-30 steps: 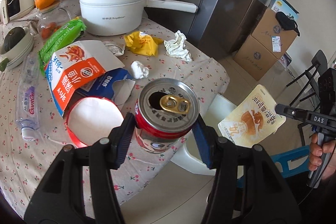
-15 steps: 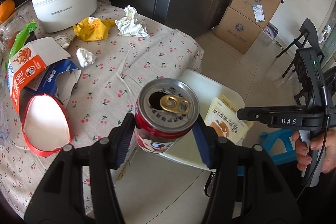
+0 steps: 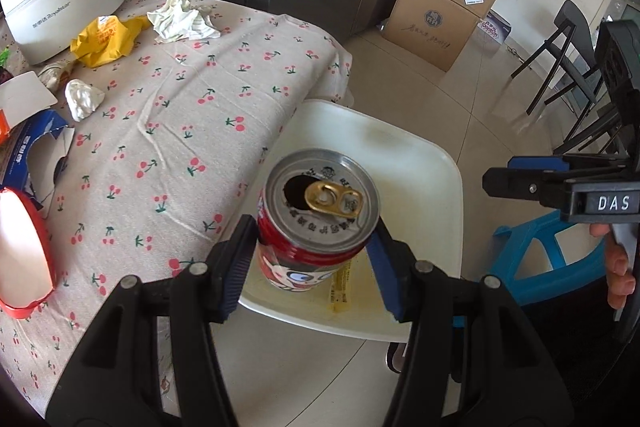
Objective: Collect trash
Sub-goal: 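Carry the packet into the white bin and open the right tool while the left carries the can over, then lower the red can into the white bin and open the left tool, then reach the left tool to the red-rimmed paper bowl and grip its rim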
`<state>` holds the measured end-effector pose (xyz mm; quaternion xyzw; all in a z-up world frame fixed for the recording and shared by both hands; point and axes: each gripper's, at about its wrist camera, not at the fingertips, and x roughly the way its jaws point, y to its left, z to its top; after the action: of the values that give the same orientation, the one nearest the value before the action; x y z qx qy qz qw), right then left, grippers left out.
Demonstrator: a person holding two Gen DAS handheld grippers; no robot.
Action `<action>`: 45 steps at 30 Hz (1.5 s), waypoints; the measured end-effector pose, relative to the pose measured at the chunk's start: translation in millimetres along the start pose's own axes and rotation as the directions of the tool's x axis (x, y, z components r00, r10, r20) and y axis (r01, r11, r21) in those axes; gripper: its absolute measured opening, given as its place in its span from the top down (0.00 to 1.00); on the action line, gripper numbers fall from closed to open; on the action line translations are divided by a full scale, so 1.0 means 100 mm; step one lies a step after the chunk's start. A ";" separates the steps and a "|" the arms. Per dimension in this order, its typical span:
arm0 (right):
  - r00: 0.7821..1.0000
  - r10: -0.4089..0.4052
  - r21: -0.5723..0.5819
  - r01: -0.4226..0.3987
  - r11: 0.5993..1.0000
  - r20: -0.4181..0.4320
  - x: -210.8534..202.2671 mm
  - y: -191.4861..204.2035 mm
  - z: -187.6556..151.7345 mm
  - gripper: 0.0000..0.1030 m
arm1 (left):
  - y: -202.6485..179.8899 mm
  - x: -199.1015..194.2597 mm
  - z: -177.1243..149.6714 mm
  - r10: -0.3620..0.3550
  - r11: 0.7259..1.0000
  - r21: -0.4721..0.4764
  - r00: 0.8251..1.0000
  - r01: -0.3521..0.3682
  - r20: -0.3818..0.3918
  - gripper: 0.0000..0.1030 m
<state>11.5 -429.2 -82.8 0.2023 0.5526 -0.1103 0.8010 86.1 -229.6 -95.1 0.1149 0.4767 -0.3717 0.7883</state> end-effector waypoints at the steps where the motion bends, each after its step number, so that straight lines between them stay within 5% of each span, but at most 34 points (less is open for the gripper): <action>1: 1.000 -0.016 -0.006 0.016 1.000 0.006 -0.01 0.00 0.00 0.36 | -0.01 0.05 -0.02 0.005 1.000 0.012 1.000 -0.005 -0.008 0.44; 13: 0.999 -0.047 -0.015 0.048 0.999 0.026 -0.05 -0.01 0.04 0.33 | 0.10 0.05 -0.08 0.009 1.000 0.000 0.999 -0.009 -0.050 0.43; 20: 0.997 -0.054 -0.022 0.056 0.998 0.049 -0.11 0.05 0.05 0.28 | 0.27 -0.32 -0.09 0.028 0.999 -0.018 1.000 -0.028 0.006 0.22; 26: 0.996 -0.049 -0.065 0.054 0.996 0.073 -0.16 0.24 0.06 0.26 | 0.54 -0.60 -0.14 0.114 0.991 -0.073 0.993 -0.111 0.035 0.09; 32: 0.995 -0.036 -0.114 0.047 0.992 0.092 -0.17 0.53 0.08 0.20 | 0.85 -0.88 -0.27 0.244 0.958 -0.169 0.969 -0.232 0.050 0.01; 45: 0.995 -0.005 -0.265 0.032 0.964 0.099 -0.09 1.29 0.10 0.18 | 1.58 -1.25 -0.61 0.356 0.885 -0.325 0.934 -0.333 0.015 0.01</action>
<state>68.4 -318.5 -45.3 0.0820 0.5247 -0.0522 0.8457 122.1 -27.3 -49.5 0.0555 0.4728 -0.1481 0.8669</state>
